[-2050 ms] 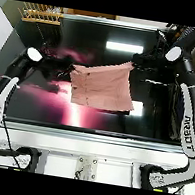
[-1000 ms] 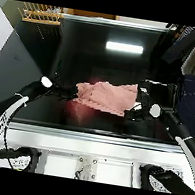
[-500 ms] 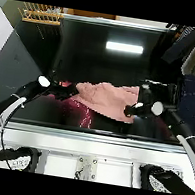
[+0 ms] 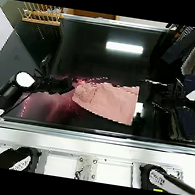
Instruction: Fold the clothes and pants, and hang the long-sleeved shirts on hangers.
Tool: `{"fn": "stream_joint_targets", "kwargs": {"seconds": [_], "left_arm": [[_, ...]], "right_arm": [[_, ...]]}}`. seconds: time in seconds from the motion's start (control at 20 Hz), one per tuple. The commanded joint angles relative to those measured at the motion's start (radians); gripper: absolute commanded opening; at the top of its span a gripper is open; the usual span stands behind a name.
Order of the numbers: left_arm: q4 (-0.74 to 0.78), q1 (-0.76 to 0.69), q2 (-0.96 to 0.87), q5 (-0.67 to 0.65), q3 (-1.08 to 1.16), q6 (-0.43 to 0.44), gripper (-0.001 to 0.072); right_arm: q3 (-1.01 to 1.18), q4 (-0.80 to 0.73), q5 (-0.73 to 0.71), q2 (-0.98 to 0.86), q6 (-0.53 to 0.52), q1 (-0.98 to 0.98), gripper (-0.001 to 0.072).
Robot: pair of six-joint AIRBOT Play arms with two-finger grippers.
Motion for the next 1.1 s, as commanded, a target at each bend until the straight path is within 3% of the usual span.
{"fn": "stream_joint_targets", "kwargs": {"seconds": [0.0,0.2,0.7,0.75,0.8,0.85,1.05], "left_arm": [[-0.001,-0.002,0.066,-0.020,0.001,-0.001,0.0013],[-0.006,-0.002,0.069,-0.016,0.001,-0.013,0.0013],[-0.006,-0.002,0.069,-0.021,0.001,-0.021,0.0012],[-0.006,-0.002,0.069,-0.027,0.001,-0.021,0.0012],[-0.007,-0.002,0.069,-0.033,0.001,-0.021,0.0012],[-0.010,-0.002,0.069,-0.041,0.001,-0.021,0.0012],[-0.009,-0.016,0.069,-0.053,0.001,-0.021,0.0013]], "right_arm": [[0.008,0.274,0.054,-0.205,-0.212,-0.158,0.0669],[0.008,0.444,0.098,-0.351,-0.341,-0.105,0.0654],[0.009,0.536,-0.084,-0.377,-0.341,0.248,0.0648],[0.009,0.546,-0.103,-0.377,-0.362,0.265,0.0465],[0.010,0.563,-0.108,-0.377,-0.402,0.274,0.0176],[0.011,0.591,-0.108,-0.376,-0.433,0.274,0.0010],[0.143,0.537,-0.064,-0.352,-0.402,0.193,0.0005]]}}
